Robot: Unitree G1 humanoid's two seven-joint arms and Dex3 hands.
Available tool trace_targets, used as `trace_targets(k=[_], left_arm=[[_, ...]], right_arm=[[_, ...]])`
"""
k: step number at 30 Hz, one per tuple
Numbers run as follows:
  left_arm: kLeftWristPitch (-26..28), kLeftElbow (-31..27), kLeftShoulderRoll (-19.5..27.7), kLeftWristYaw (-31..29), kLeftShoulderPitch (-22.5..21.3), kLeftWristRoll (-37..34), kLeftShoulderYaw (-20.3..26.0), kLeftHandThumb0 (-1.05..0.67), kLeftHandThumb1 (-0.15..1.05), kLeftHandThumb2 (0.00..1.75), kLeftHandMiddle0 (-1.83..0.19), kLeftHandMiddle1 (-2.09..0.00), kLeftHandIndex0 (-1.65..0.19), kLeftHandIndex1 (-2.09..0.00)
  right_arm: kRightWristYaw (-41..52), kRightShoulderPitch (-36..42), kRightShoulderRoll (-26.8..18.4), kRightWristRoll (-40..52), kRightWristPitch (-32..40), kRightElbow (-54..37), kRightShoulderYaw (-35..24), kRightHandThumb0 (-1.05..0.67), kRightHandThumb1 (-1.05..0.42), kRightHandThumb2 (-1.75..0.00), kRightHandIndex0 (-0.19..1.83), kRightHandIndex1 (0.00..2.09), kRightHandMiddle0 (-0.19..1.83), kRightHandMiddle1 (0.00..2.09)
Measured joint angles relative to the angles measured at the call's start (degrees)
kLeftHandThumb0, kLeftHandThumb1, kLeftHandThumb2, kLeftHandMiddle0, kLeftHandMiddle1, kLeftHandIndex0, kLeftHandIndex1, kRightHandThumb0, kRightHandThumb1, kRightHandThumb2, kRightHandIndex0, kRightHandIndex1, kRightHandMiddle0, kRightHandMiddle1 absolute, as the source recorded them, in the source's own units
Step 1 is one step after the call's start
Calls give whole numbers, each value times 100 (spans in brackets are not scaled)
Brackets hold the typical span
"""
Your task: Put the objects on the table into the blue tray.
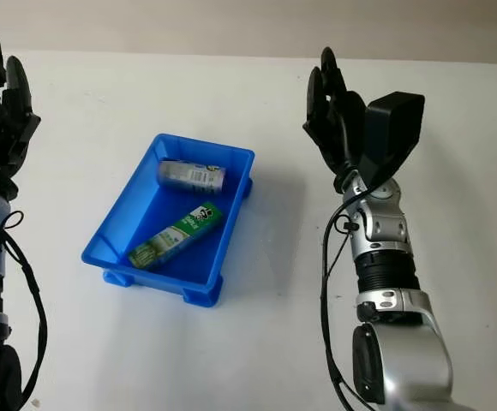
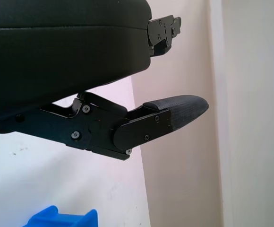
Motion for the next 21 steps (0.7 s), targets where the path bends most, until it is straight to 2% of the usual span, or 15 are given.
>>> trace_targets(k=[8, 14, 21], left_arm=[[-189, 316, -57, -156, 69, -65, -155, -77, 105, 62, 19, 0, 19, 0], [-351, 374, -271, -143, 210, -73, -294, -77, 105, 66, 19, 0, 19, 0], [-402, 403, -304, -162, 217, -92, -354, -77, 105, 66, 19, 0, 19, 0]], right_arm=[[-17, 0, 29, -5, -30, 105, 1, -76, -105, -78, -19, 0, -19, 0], [-13, 0, 55, 0, -79, 106, 0, -72, -105, -79, -19, 0, -19, 0], [-14, 18, 59, 9, -101, 99, -5, -71, -105, -79, -19, 0, -19, 0]])
